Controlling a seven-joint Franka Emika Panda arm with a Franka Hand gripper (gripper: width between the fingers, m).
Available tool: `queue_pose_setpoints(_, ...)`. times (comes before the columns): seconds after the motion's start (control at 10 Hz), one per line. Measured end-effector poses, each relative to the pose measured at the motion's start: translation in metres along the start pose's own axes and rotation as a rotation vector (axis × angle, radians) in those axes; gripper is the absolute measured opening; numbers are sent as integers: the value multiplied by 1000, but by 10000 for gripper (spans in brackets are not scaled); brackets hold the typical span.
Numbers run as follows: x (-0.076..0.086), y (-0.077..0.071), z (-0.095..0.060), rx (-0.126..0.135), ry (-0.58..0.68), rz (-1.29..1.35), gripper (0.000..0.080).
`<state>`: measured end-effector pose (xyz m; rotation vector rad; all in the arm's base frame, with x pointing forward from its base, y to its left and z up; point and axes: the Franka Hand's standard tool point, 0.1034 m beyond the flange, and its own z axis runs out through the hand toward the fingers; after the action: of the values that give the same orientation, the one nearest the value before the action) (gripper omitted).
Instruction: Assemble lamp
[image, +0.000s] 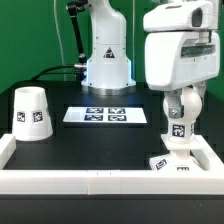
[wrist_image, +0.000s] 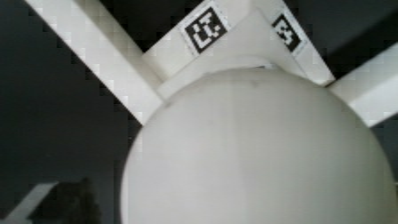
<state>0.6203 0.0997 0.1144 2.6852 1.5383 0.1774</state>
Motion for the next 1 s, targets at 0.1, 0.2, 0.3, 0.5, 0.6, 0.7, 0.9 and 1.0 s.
queue_pose_setpoints(0.1,1,-2,0,2,-19,-63,699)
queue_pose_setpoints(0.2,1,-3,1,-1,-33,-121,699)
queue_pose_setpoints(0.3,0,-4,2,-7,-47,-186,699)
queue_pose_setpoints(0.5,-3,-6,5,-7,-56,-212,699)
queue_pose_setpoints(0.6,-3,-6,5,-7,-56,-209,699)
queue_pose_setpoints(0.7,-4,-5,5,-8,-56,-207,699)
queue_pose_setpoints(0.9,-7,-2,5,-10,-57,-199,699)
queue_pose_setpoints(1.0,-7,-2,5,-10,-57,-184,587)
